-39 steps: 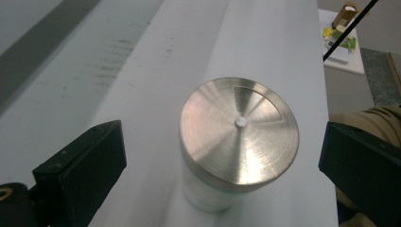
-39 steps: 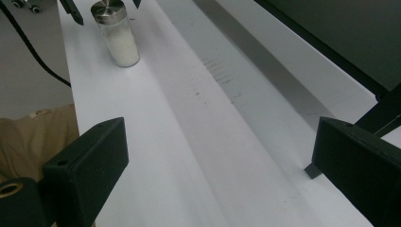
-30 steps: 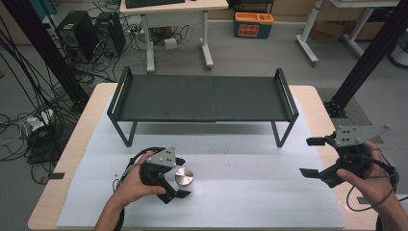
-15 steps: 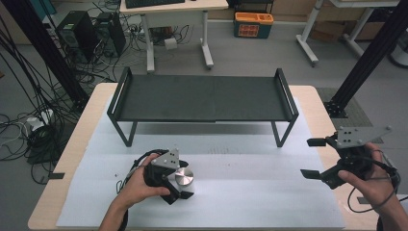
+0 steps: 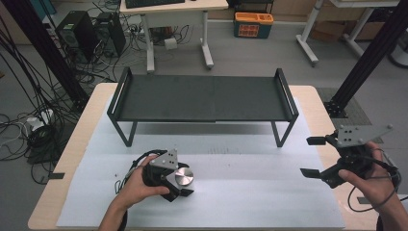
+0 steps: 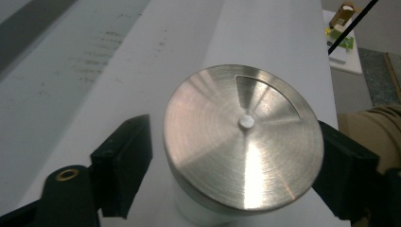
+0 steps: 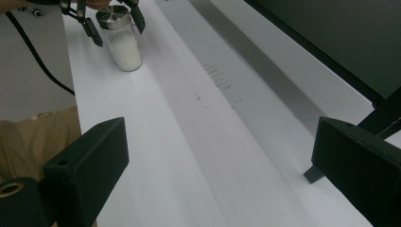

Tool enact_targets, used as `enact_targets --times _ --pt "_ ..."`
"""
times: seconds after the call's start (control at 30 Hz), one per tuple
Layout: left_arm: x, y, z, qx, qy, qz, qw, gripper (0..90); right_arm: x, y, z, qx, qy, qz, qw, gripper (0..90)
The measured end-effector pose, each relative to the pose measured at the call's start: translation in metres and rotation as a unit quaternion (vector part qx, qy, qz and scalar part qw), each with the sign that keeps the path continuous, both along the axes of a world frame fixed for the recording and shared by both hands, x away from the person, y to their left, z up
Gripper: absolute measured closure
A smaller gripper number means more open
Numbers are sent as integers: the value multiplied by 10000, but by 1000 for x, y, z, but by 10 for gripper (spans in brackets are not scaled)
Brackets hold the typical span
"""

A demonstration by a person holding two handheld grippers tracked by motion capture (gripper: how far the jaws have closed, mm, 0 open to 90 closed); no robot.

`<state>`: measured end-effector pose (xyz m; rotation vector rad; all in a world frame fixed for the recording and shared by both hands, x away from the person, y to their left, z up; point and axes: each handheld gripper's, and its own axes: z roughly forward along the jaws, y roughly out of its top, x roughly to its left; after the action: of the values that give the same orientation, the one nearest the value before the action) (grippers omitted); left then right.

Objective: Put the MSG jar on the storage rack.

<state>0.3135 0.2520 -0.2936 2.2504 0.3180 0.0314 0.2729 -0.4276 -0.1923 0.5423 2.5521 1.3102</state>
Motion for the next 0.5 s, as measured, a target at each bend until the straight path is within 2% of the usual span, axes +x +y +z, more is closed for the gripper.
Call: enact_targets --times 0.07,0.27,0.5 --pt "0 0 0 2 -14 -6 10000 240 0 0 0 -13 1 3 10000 43" --pt "1 -2 -1 40 -5 -75 10000 366 0 0 1 -2 -7 3 10000 43" --pt "0 -4 1 102 -79 -76 9999 399 0 0 0 1 5 6 10000 43"
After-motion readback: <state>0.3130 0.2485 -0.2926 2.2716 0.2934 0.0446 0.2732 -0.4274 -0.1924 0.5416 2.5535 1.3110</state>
